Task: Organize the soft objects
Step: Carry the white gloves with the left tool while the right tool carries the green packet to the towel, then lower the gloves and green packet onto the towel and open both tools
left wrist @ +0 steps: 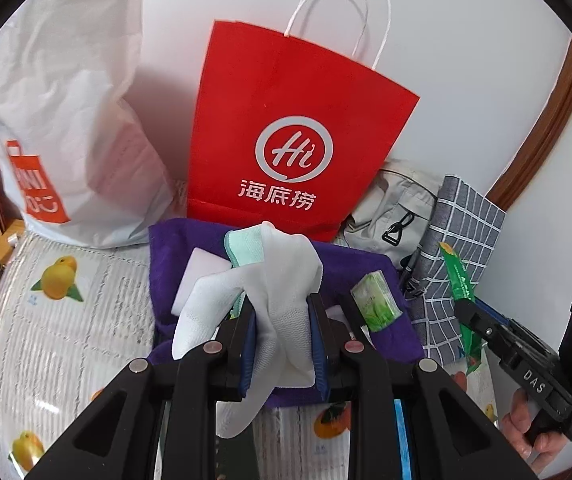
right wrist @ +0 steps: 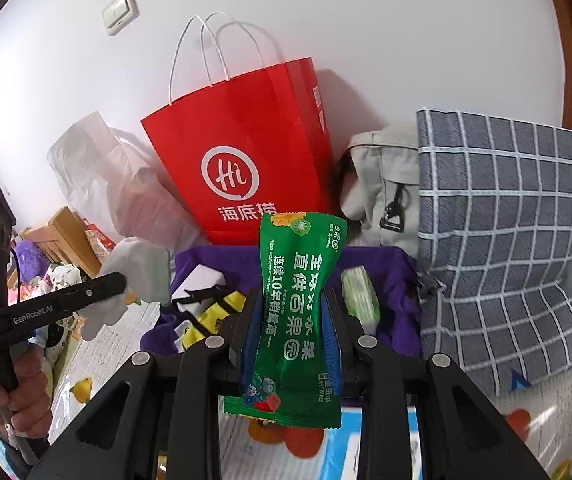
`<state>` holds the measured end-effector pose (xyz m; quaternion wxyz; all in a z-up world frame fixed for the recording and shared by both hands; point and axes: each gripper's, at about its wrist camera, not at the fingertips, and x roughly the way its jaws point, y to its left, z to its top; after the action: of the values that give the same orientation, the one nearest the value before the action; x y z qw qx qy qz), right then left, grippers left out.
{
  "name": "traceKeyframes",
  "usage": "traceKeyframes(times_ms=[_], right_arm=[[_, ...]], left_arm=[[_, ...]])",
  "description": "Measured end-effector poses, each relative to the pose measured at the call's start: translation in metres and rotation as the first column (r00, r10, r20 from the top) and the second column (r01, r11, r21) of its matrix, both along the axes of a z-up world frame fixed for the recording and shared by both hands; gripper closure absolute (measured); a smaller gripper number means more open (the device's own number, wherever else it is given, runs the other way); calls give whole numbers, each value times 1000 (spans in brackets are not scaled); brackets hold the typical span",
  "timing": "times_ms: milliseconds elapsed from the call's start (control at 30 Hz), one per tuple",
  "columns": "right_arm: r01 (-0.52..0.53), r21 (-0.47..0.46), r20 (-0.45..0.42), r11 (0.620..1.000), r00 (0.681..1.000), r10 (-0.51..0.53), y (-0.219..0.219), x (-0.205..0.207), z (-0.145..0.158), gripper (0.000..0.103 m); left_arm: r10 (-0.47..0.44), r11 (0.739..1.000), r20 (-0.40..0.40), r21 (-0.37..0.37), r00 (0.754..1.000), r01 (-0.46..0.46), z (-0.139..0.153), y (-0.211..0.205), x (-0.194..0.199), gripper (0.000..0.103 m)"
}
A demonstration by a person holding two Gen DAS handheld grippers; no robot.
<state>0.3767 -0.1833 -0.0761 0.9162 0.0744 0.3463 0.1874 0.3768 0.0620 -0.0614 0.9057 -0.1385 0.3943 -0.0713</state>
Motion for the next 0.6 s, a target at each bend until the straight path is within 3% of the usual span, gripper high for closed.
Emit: traceKeyframes(times_ms=[167,367,600], right_arm=[[-35,4,-29,999,999,35,7,18,-26,74],[-39,-26,-133,999,990,35,9,47,-64,74],[-67,-30,-197,997,978,60,14,59,-91,71]], left_arm=[[-19,1000,-33,-8,999,19,-21,-3,25,80],[-44,999,-90,-31,995,41,-44,-7,54,80],[-46,996,-140,-78,989,35,-64,-4,68,79]])
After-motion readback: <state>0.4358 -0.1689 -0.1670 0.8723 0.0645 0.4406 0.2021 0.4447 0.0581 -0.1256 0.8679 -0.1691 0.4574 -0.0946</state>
